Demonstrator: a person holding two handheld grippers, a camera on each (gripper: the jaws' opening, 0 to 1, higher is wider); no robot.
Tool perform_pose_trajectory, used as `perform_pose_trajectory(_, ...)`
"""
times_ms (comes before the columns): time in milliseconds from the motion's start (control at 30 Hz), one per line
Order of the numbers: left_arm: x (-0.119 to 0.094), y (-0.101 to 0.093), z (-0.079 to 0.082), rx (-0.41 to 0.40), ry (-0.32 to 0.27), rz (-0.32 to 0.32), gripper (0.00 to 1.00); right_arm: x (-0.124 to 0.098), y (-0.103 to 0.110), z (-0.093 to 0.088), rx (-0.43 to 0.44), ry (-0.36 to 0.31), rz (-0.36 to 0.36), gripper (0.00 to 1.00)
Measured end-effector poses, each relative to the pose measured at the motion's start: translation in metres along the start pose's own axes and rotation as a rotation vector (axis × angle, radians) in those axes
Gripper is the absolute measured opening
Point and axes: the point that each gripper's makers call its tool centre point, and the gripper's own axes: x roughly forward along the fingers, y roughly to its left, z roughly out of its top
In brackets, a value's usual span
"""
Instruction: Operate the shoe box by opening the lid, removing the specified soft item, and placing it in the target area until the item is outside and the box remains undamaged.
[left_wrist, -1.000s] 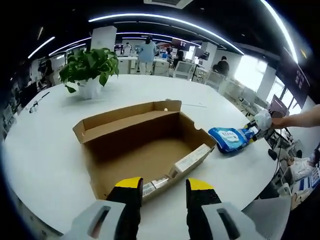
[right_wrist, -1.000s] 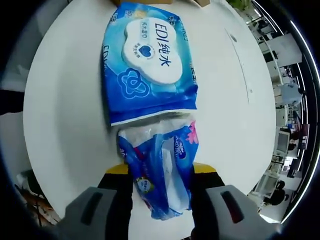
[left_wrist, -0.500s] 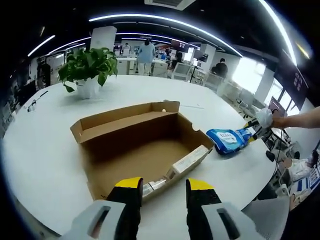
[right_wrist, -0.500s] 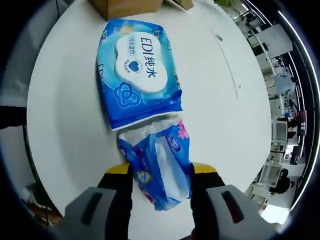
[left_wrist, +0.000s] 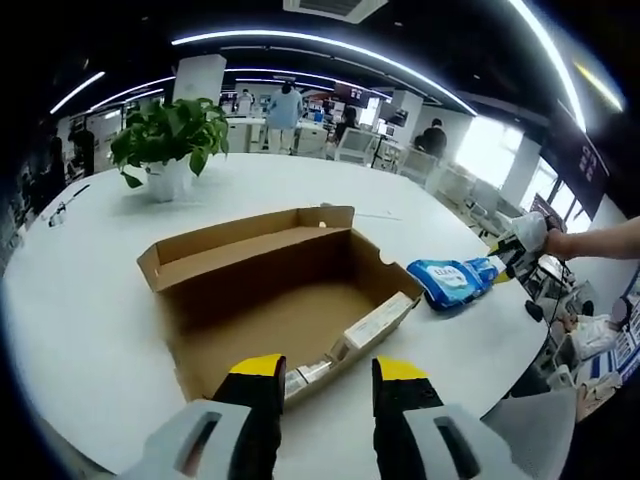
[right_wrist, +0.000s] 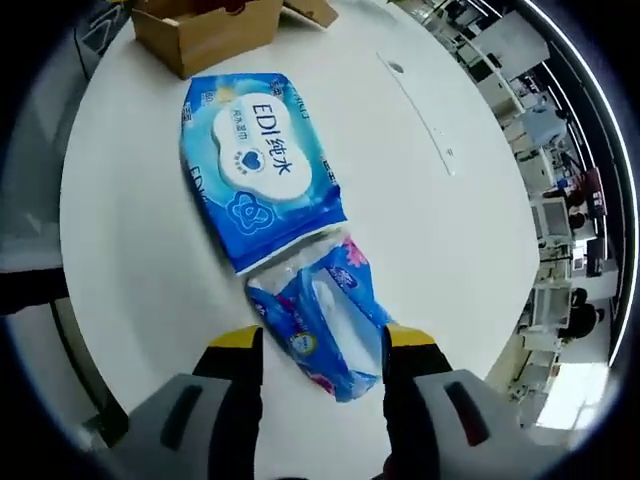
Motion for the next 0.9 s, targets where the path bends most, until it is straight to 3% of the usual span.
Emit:
perform_pose_trajectory(267,-0.004,0.002,-0.005,0.004,-0.002,-0.018,0.35,-0.006,0.014,0.013,0.198,-0.075,0.004,0.47)
perform_pose_trajectory(533,-0.009,0.004,-0.010,0.009,-0.002,-0.031,0.35,-0.014,0.032,0.039,0.429,-0.209,0.047,0.47)
perform_pose_trajectory(667,-0.009,0.005,-0.011,0.011,-0.005,-0.035,0.35,-0.014,0.042,0.047,0.423,-0.210,0.055,0.47)
perform_pose_trajectory(900,-0.009,0.005,-0.010,0.006,-0.013,-0.042,0.35,-0.015,0.063,0.084,0.418,-0.264,0.098,0.48)
